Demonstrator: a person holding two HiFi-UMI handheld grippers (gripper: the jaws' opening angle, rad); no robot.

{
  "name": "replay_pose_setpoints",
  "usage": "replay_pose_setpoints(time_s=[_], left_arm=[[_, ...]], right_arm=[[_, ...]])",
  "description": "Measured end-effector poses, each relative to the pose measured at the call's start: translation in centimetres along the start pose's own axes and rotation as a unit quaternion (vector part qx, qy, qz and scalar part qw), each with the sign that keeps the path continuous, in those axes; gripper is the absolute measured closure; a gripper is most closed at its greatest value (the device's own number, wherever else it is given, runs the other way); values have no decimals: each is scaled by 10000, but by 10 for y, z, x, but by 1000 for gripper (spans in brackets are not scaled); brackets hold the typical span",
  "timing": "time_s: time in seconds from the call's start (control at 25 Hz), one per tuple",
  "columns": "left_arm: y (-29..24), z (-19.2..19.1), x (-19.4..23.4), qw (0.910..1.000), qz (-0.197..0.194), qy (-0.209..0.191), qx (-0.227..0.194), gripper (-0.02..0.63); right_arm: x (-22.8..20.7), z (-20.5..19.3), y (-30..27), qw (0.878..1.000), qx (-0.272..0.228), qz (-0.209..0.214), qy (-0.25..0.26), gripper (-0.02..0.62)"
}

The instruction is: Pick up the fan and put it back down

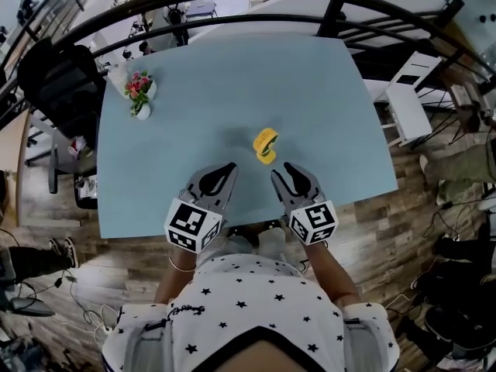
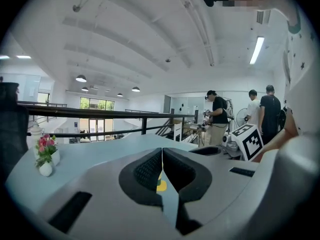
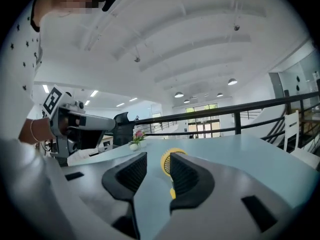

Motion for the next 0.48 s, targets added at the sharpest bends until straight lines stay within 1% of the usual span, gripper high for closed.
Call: replay_pose_setpoints(time_s=[0.28,0.48], left_arm=[[-1,-1,-5,9975,568,405,62,577],[-1,-3,-6,9938,942,547,205,577]], right_arm=[[-29,-24,-39,9977,618,249,143,434],[-40,-37,-70,9946,908,356,364,420]])
Point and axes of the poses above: the fingertips, and each gripper's own axes: y backward along the fingers, x to its left, z out of its top, the point moved 9 cm from there along y, backward along the fingers, and after that the axes turned 7 degrees about x, right-handed, at the moved point
